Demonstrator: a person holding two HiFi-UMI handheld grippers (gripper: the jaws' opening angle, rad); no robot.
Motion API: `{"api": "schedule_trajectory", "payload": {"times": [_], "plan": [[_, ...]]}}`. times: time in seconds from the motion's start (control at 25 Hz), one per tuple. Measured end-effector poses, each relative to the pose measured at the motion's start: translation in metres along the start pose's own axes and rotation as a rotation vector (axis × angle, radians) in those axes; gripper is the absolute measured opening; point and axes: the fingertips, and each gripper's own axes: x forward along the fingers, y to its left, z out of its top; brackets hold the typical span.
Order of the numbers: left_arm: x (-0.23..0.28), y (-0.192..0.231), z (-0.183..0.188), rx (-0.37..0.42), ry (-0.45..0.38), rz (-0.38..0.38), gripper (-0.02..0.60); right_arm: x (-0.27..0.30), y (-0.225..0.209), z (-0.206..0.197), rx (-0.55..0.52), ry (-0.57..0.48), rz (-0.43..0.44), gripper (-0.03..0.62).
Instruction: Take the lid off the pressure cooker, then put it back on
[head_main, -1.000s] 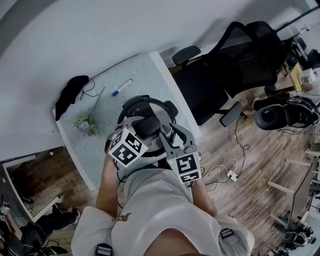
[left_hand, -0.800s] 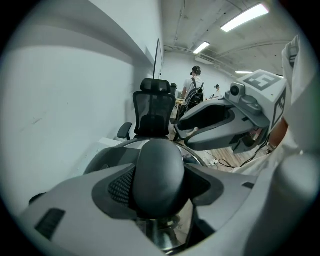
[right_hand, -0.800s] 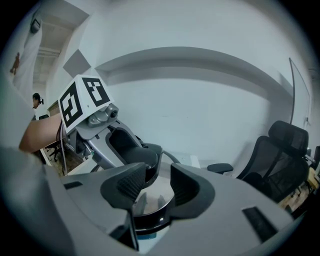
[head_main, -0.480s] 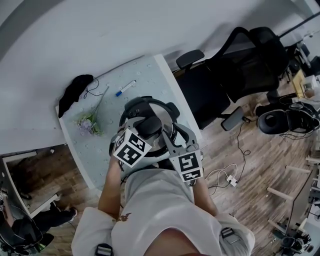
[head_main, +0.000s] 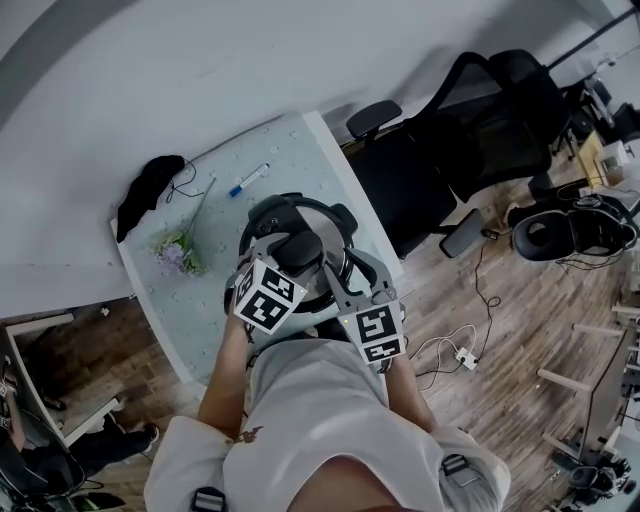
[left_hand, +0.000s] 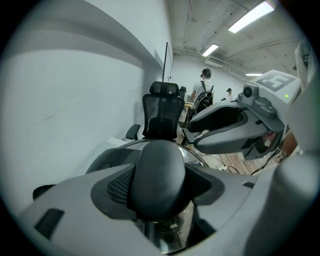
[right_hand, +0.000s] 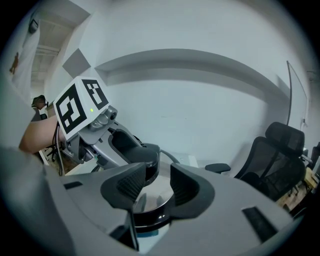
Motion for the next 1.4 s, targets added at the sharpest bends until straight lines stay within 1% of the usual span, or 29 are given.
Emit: {"api": "schedule_trajectory", "payload": {"times": [0.12, 0.28, 0.44, 0.56, 0.68, 0.8, 0.96, 1.16, 1.28, 1.4], "plan": [[-0.002, 0.001, 0.0, 0.009, -0.041, 0.02, 0.298, -0.002, 0.001, -0.003, 0.005, 0.005, -0.012, 0.155], [-0.007, 0.001, 0.0, 0.007, -0.117, 0.05, 0.313, -0.005, 0.001, -0.003, 0.007, 0.009, -0.029, 0.155], [-0.019, -0.001, 0.008, 0.011, -0.217, 0.07, 0.314, -0.006, 0.001, -0.001, 0.009, 0.004, -0.043, 0.155], [-0.035, 0.002, 0.013, -0.003, -0.298, 0.107, 0.309, -0.007, 0.003, 0.001, 0.008, -0.007, -0.052, 0.155], [-0.052, 0.008, 0.014, -0.017, -0.354, 0.147, 0.301, -0.007, 0.009, 0.005, 0.0, -0.02, -0.052, 0.153], [-0.064, 0.013, 0.009, -0.027, -0.374, 0.183, 0.288, -0.007, 0.018, 0.006, -0.025, -0.021, -0.042, 0.149], [-0.076, 0.018, 0.0, -0.046, -0.384, 0.2, 0.276, -0.008, 0.029, 0.009, -0.042, -0.019, -0.041, 0.149], [-0.083, 0.022, -0.014, -0.059, -0.377, 0.211, 0.265, -0.01, 0.035, 0.008, -0.035, -0.014, -0.066, 0.149], [-0.09, 0.024, -0.018, -0.065, -0.393, 0.212, 0.262, -0.011, 0.036, 0.009, -0.034, -0.014, -0.084, 0.149], [-0.1, 0.026, -0.018, -0.08, -0.428, 0.226, 0.258, -0.014, 0.037, 0.013, -0.035, -0.03, -0.101, 0.148]]}}
